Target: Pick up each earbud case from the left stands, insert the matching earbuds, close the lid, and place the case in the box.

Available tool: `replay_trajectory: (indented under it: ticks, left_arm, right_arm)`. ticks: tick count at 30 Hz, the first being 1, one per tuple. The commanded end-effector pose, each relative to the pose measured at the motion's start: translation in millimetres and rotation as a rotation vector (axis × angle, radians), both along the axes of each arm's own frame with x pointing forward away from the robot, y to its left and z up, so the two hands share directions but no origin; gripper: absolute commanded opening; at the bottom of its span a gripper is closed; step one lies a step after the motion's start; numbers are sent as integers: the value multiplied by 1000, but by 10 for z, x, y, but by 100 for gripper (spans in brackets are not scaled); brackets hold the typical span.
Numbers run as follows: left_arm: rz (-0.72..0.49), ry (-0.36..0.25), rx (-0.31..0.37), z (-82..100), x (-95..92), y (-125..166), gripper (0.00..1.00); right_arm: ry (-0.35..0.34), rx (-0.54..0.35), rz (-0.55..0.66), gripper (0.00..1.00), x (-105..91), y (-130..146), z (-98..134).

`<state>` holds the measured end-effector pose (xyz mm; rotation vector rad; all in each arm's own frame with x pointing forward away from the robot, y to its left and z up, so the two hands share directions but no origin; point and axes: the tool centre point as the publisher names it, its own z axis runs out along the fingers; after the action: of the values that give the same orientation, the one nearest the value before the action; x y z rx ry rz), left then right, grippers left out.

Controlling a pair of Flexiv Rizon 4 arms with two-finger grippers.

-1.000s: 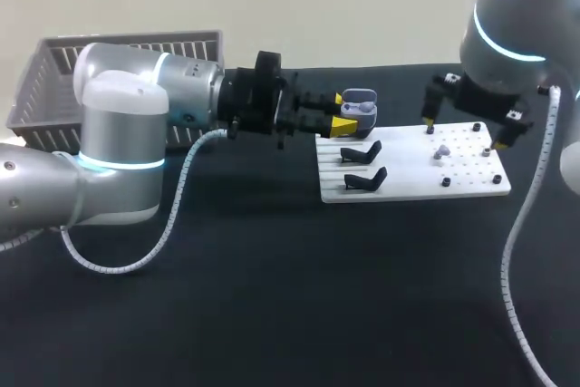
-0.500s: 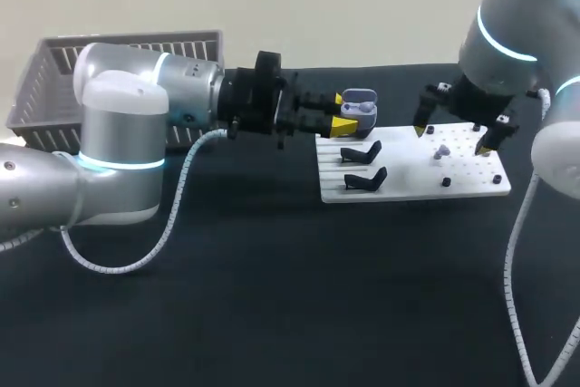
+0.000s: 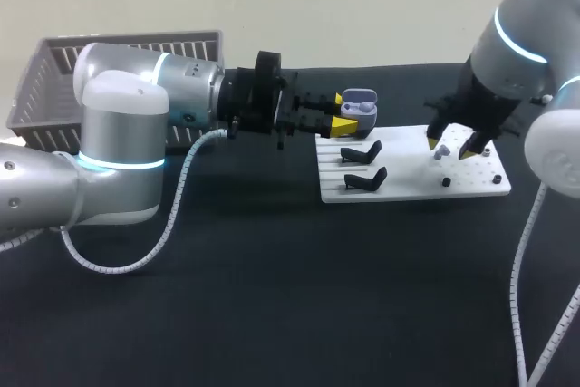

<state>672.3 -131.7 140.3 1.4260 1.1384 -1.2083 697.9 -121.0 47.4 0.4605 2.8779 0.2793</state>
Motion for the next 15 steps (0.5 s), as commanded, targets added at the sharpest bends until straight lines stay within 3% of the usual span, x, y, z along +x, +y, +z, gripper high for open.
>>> replay_trajectory:
  ticks: [1,9,15]
  left_arm:
    - [3,-3,-2,-8,-7,0,0]
    - [3,-3,-2,-8,-7,0,0]
    - [3,-3,-2,-8,-7,0,0]
  right_arm:
    - [-1,15,-4,46,47,-20,-62]
    - [5,29,-16,36,111,-60,-108]
    - [10,37,-21,34,145,-76,-136]
